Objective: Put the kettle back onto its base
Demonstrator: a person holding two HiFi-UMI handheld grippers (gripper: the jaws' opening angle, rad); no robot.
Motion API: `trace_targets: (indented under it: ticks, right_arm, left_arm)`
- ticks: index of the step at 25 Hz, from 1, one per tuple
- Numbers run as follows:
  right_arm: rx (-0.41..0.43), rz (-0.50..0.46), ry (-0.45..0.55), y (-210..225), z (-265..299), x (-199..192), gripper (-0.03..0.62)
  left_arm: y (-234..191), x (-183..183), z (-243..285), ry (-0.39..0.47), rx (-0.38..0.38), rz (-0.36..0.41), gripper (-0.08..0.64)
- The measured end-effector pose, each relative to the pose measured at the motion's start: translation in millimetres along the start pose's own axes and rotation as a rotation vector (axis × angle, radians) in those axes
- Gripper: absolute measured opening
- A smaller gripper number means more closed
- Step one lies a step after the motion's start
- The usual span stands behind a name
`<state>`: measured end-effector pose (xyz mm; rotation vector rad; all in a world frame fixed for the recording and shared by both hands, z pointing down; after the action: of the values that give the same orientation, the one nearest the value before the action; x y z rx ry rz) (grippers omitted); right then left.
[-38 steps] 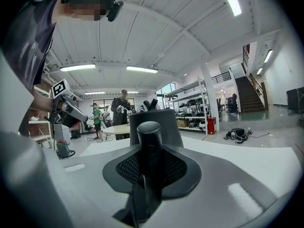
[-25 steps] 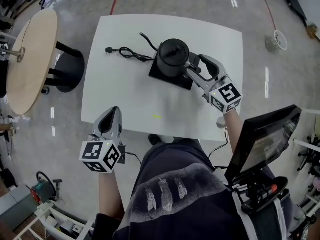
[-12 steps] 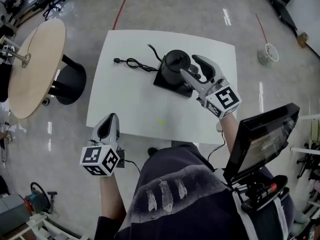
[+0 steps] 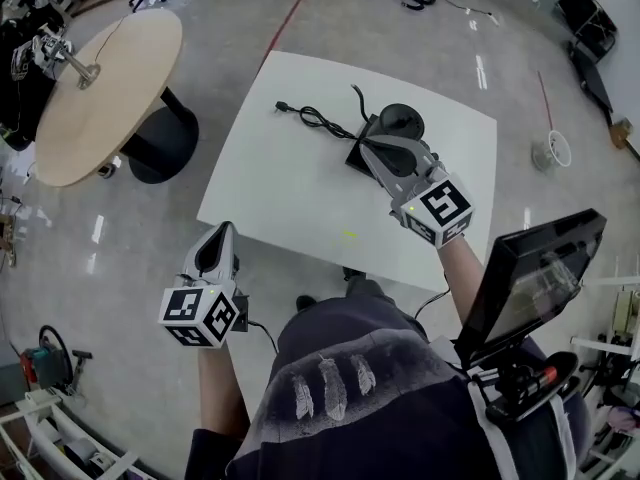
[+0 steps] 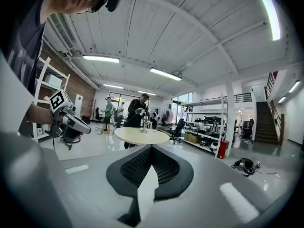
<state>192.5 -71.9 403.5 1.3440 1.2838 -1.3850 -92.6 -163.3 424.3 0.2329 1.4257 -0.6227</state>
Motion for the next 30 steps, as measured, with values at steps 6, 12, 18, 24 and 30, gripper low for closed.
trace_targets:
  ticks: [6, 12, 18, 24, 30]
  right_arm:
    - [0.108, 0.082, 0.024, -57.7, 17.2, 8.3, 0.002]
    - [0.253, 0.140, 0.030, -106.0, 57.0, 10.1, 0.002]
    - [0.387, 0.170, 0.033, -143.9, 69.3, 30.6, 0.002]
    - [0.478, 0.191, 0.080, -148.4, 62.7, 36.4, 0.002]
    - [0.476, 0.231, 0.098, -114.4, 27.0, 26.9, 0.001]
  left_arm:
    - [-18.1, -6.4, -53.2, 0.021, 0.064, -0.018, 0.000]
    - [-46.4, -11.0, -80.9, 0.040, 0.141, -0.046, 0.000]
    - [-46.2, -7.1, -101.9, 0.063, 0.180, -0.090, 0.000]
    - [-22.4, 0.6, -101.9, 0.069, 0.226, -0.060, 0.000]
    - [29.9, 8.0, -75.4, 0.061, 0.213, -0.008, 0.000]
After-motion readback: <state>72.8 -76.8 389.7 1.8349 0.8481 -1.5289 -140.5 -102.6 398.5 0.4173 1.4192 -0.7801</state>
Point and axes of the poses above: the fingertips, and each gripper's own axes: z forward along the fingers, y to its right, x out of its top, the point moved 5 cm from there along -z, backward along the fingers, and after that the axes turned 13 degrees about y, right-handed, at the moved point
